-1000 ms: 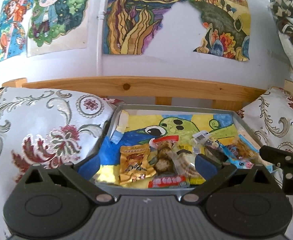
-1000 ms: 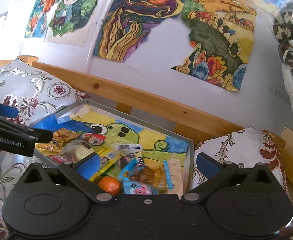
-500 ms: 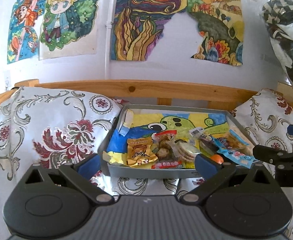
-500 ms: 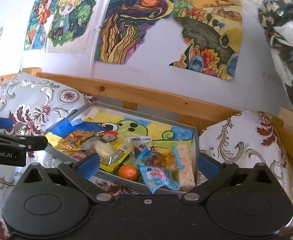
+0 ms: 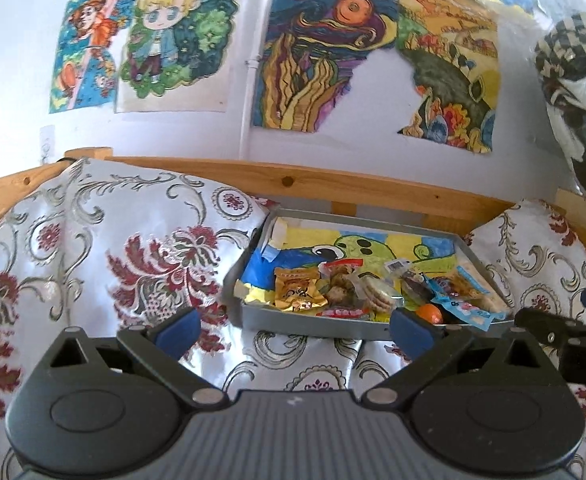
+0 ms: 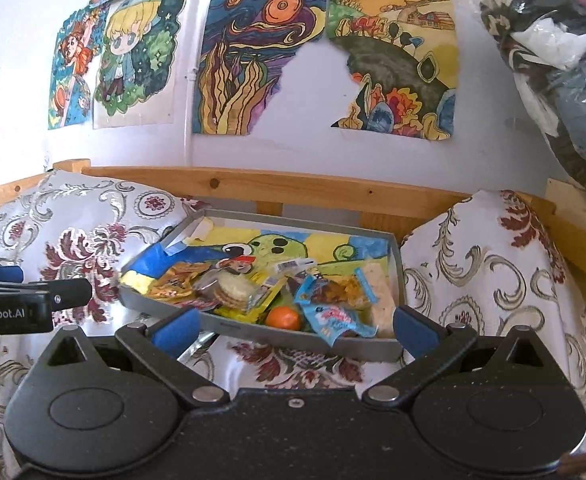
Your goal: Organize snacks
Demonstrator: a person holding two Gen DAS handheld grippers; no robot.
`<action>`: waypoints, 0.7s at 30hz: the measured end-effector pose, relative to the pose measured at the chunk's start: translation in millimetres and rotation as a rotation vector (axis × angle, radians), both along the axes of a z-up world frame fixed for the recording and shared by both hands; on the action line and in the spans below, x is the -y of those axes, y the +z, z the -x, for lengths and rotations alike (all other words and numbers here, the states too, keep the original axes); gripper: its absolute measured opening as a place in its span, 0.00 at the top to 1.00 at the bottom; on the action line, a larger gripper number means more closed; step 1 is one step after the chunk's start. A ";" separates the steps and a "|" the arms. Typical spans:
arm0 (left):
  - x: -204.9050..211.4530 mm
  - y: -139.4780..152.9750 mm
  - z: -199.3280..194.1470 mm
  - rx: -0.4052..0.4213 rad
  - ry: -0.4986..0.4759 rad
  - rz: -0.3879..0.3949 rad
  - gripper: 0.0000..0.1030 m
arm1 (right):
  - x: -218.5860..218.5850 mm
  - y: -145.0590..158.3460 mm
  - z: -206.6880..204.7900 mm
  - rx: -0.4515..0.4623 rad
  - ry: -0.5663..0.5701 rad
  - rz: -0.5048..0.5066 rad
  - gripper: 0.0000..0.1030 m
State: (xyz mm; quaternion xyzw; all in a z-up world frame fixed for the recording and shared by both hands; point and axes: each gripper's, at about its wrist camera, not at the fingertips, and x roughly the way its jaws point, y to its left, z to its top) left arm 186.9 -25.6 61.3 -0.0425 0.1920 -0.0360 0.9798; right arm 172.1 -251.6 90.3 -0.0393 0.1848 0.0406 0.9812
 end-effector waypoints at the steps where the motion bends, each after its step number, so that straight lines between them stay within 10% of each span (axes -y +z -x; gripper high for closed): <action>1: -1.5 0.3 4.2 0.002 0.003 0.004 0.01 | -1.3 -0.4 4.9 0.001 0.000 -0.005 0.01; 21: -53.4 -24.2 83.2 -0.026 0.086 0.059 0.00 | -25.8 -20.0 80.5 -0.048 -0.037 -0.088 0.01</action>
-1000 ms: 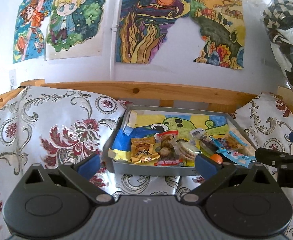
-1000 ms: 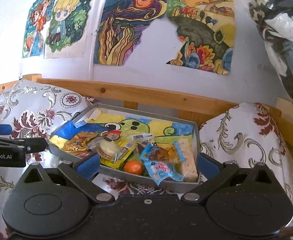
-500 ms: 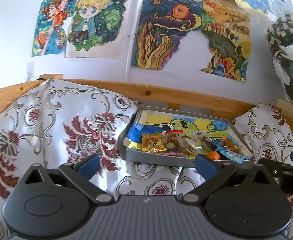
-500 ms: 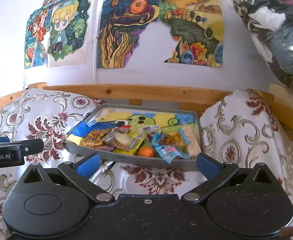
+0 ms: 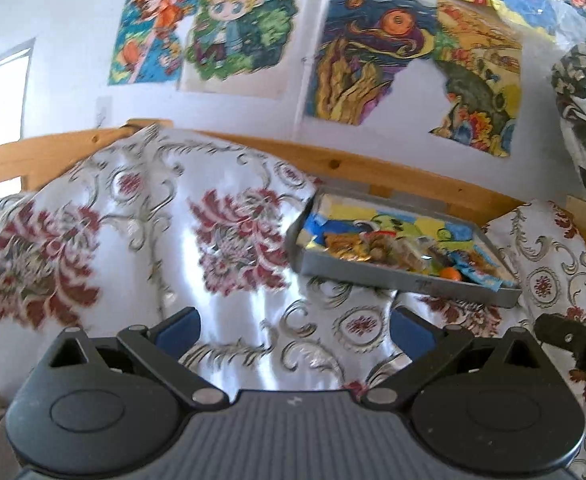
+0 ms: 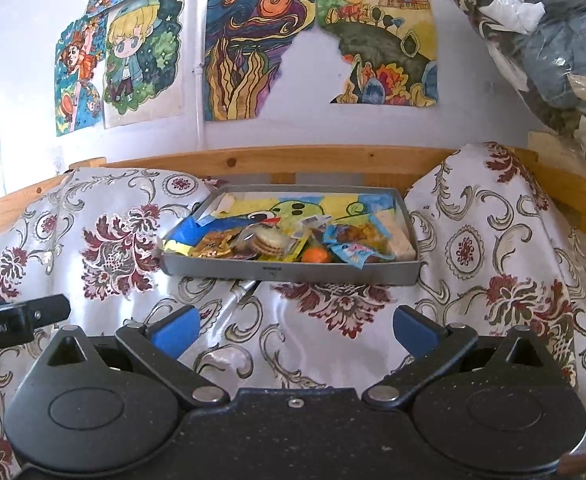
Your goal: Organize snacks
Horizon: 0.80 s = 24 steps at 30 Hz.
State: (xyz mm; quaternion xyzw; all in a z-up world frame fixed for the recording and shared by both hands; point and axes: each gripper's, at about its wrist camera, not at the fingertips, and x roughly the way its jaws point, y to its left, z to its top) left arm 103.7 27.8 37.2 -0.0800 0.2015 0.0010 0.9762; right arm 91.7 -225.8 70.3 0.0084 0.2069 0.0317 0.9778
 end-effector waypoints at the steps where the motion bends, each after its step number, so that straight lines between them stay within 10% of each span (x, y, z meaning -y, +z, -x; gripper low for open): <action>1: -3.6 -1.2 1.8 -0.003 0.010 0.008 0.00 | -1.7 0.2 1.5 0.001 -0.001 0.002 0.01; 24: -26.9 -11.8 32.6 0.011 -0.016 -0.004 0.00 | -32.9 -2.4 38.7 0.006 0.009 0.035 0.01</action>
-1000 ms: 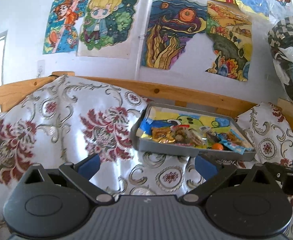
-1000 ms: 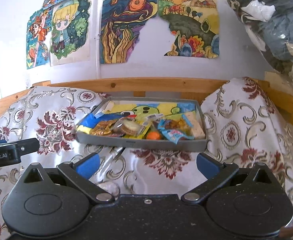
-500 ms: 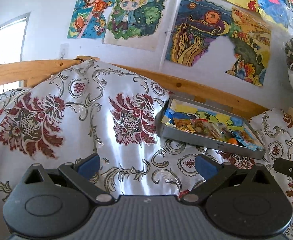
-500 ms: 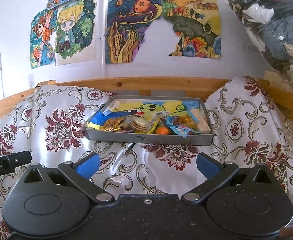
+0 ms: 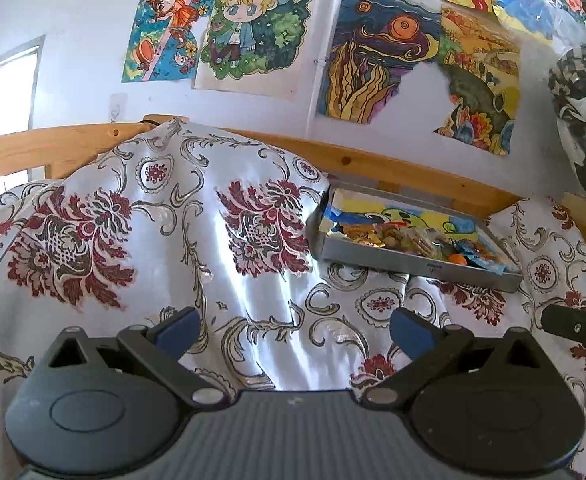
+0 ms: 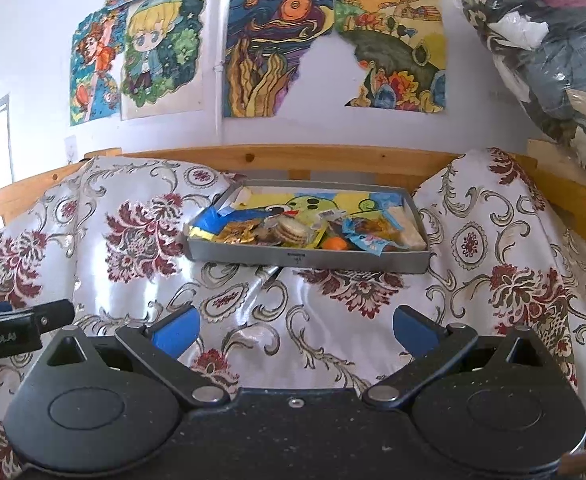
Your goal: Organize snacks
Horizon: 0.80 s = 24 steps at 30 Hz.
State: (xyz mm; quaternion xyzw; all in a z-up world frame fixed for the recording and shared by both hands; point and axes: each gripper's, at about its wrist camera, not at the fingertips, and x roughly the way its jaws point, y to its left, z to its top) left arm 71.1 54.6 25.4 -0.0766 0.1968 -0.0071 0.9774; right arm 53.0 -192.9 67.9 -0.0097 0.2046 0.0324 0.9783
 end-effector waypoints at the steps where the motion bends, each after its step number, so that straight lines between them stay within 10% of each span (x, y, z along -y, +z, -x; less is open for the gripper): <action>1: 0.0 -0.6 1.5 -0.003 0.000 0.001 0.00 | -0.7 -0.9 1.9 -0.002 0.004 0.002 0.01; 24: 6.2 -9.2 5.5 -0.034 -0.021 -0.010 0.00 | 10.0 -20.8 17.6 -0.046 -0.018 -0.005 0.01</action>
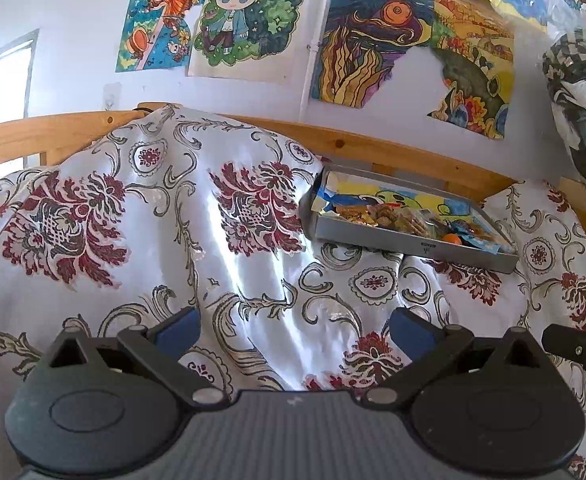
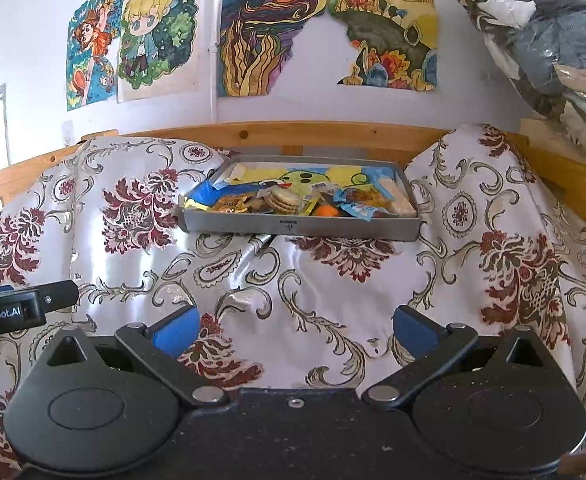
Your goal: Organize snacks
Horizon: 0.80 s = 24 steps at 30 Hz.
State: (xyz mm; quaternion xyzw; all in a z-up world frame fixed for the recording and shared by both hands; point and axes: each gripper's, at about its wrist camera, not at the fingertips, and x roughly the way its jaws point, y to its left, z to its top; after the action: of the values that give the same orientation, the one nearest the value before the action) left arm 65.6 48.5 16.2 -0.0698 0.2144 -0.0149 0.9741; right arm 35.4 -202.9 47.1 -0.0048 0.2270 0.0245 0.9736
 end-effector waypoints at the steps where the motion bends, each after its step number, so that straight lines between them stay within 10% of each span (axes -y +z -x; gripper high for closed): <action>1: 0.3 -0.7 0.3 -0.002 -0.002 -0.001 0.00 | 0.7 -1.4 0.8 -0.003 -0.002 -0.001 0.01; 24: 13.3 -13.7 8.7 -0.043 -0.060 -0.002 0.00 | 10.2 -12.8 10.0 -0.015 -0.038 -0.027 0.01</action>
State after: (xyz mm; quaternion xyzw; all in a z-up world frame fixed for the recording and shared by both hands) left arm 56.9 35.2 2.4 -0.0625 0.2375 -0.0424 0.9685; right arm 25.4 -213.1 34.3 0.0126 0.2338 0.0091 0.9722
